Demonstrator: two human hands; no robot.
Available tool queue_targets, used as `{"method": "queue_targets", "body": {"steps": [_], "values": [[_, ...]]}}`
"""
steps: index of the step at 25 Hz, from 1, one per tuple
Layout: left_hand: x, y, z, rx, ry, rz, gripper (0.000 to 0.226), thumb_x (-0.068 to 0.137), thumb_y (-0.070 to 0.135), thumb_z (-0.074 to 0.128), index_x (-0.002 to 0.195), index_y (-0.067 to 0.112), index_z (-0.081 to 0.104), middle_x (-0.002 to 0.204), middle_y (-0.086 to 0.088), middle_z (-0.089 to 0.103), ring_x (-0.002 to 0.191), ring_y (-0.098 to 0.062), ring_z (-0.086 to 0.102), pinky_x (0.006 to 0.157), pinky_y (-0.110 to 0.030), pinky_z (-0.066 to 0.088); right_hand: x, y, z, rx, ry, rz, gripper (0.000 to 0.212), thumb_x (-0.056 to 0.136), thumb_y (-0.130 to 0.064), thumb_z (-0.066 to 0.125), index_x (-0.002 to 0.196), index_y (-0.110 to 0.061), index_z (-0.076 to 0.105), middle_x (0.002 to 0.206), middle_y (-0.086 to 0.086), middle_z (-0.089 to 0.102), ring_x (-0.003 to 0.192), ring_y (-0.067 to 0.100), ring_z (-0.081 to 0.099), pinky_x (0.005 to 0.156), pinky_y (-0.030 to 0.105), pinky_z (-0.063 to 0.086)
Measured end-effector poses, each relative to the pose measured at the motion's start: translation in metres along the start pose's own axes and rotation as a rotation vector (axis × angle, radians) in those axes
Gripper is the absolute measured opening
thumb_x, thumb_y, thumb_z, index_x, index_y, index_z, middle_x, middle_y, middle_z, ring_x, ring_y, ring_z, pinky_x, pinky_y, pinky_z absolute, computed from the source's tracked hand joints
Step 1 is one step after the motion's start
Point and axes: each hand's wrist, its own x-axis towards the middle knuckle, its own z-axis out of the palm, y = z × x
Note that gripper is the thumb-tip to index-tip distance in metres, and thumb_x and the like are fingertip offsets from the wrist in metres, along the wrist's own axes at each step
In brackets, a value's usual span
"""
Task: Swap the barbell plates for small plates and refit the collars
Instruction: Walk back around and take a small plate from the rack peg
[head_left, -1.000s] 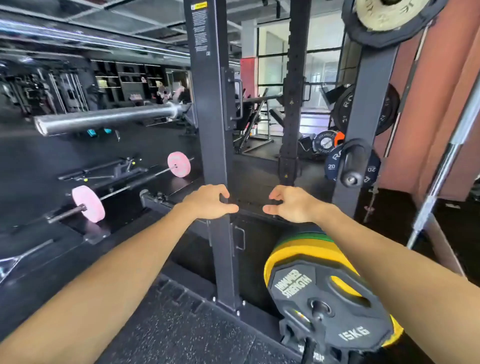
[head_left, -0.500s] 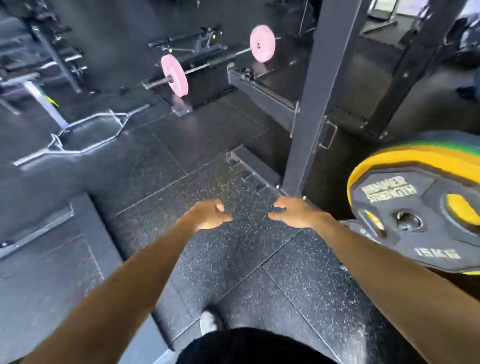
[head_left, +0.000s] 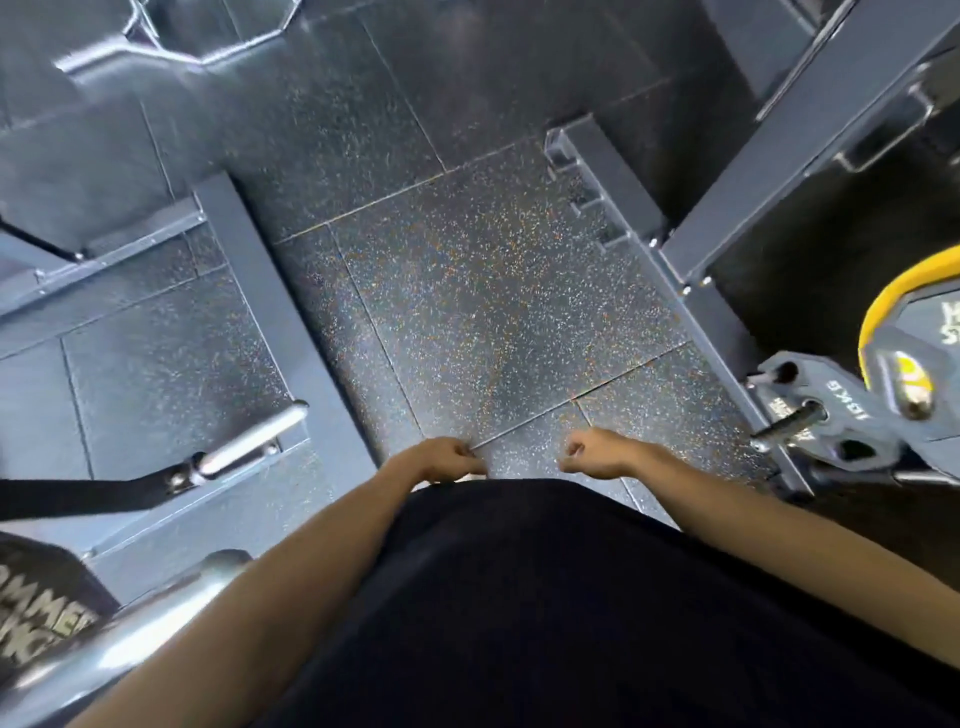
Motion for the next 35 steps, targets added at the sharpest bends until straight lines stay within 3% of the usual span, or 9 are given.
{"method": "queue_targets", "body": {"steps": [4, 10, 15, 17, 20, 27, 29, 33, 35], "values": [[0.018, -0.033, -0.044, -0.080, 0.042, -0.052, 0.056, 0.096, 0.046, 0.051, 0.127, 0.000, 0.057, 0.136, -0.016, 0.055, 0.123, -0.030, 0.052, 0.094, -0.030, 0.040, 0.019, -0.048, -0.024, -0.036, 0.004, -0.006, 0.031, 0.088, -0.037, 0.062, 0.110, -0.015, 0.066, 0.113, 0.004, 0.065, 0.103, 0.021, 0.060, 0.087, 0.030, 0.046], [0.044, -0.057, -0.092, -0.155, 0.000, -0.067, 0.057, 0.094, 0.048, 0.053, 0.128, 0.003, 0.056, 0.136, -0.014, 0.055, 0.123, -0.031, 0.051, 0.102, -0.035, 0.041, 0.071, -0.109, -0.088, -0.031, 0.069, -0.032, 0.030, 0.086, -0.039, 0.064, 0.109, -0.019, 0.064, 0.114, 0.004, 0.064, 0.102, 0.021, 0.060, 0.089, 0.032, 0.048], [0.080, -0.080, -0.144, -0.183, -0.105, -0.123, 0.054, 0.095, 0.046, 0.051, 0.124, 0.001, 0.060, 0.130, -0.015, 0.059, 0.120, -0.030, 0.055, 0.097, -0.034, 0.043, 0.138, -0.154, -0.152, -0.020, 0.015, -0.029, 0.029, 0.087, -0.038, 0.063, 0.108, -0.019, 0.064, 0.111, 0.001, 0.064, 0.099, 0.019, 0.060, 0.089, 0.032, 0.047], [0.102, -0.090, -0.189, -0.198, -0.117, -0.158, 0.050, 0.097, 0.040, 0.050, 0.127, 0.001, 0.058, 0.133, -0.017, 0.057, 0.122, -0.030, 0.054, 0.098, -0.034, 0.042, 0.169, -0.176, -0.189, -0.033, -0.018, -0.044, 0.030, 0.089, -0.036, 0.062, 0.110, -0.015, 0.065, 0.113, 0.003, 0.065, 0.099, 0.020, 0.059, 0.089, 0.032, 0.046], [0.127, -0.098, -0.280, -0.262, -0.004, -0.249, 0.049, 0.095, 0.045, 0.052, 0.126, 0.008, 0.058, 0.134, -0.013, 0.056, 0.123, -0.029, 0.052, 0.098, -0.032, 0.041, 0.210, -0.211, -0.261, -0.033, -0.033, -0.044, 0.034, 0.089, -0.032, 0.062, 0.112, -0.006, 0.064, 0.116, 0.015, 0.065, 0.104, 0.030, 0.061, 0.091, 0.039, 0.048], [0.195, -0.084, -0.477, -0.441, 0.324, -0.277, 0.038, 0.092, 0.040, 0.054, 0.118, 0.013, 0.061, 0.121, -0.012, 0.063, 0.113, -0.030, 0.057, 0.092, -0.032, 0.043, 0.288, -0.295, -0.432, -0.019, -0.002, -0.126, 0.029, 0.094, -0.032, 0.057, 0.116, -0.013, 0.059, 0.111, 0.004, 0.060, 0.091, 0.018, 0.056, 0.082, 0.033, 0.046], [0.217, -0.076, -0.514, -0.420, 0.336, -0.264, 0.036, 0.094, 0.038, 0.052, 0.119, 0.015, 0.060, 0.123, -0.012, 0.063, 0.113, -0.030, 0.058, 0.091, -0.032, 0.043, 0.317, -0.312, -0.466, 0.001, 0.002, -0.096, 0.029, 0.094, -0.034, 0.056, 0.116, -0.015, 0.059, 0.109, 0.002, 0.060, 0.087, 0.016, 0.056, 0.076, 0.030, 0.046], [0.273, -0.086, -0.616, -0.460, 0.275, -0.273, 0.036, 0.096, 0.036, 0.048, 0.123, 0.015, 0.060, 0.129, -0.011, 0.061, 0.118, -0.030, 0.055, 0.096, -0.031, 0.041, 0.371, -0.341, -0.525, -0.005, -0.069, -0.065, 0.032, 0.094, -0.033, 0.057, 0.116, -0.010, 0.060, 0.118, 0.008, 0.063, 0.105, 0.024, 0.061, 0.093, 0.038, 0.048], [0.307, -0.094, -0.698, -0.422, 0.245, -0.230, 0.036, 0.095, 0.038, 0.050, 0.121, 0.016, 0.061, 0.126, -0.009, 0.062, 0.117, -0.028, 0.056, 0.096, -0.030, 0.040, 0.402, -0.361, -0.569, 0.007, -0.070, -0.012, 0.033, 0.094, -0.031, 0.058, 0.116, -0.007, 0.062, 0.118, 0.011, 0.065, 0.106, 0.025, 0.062, 0.092, 0.036, 0.048]]}}
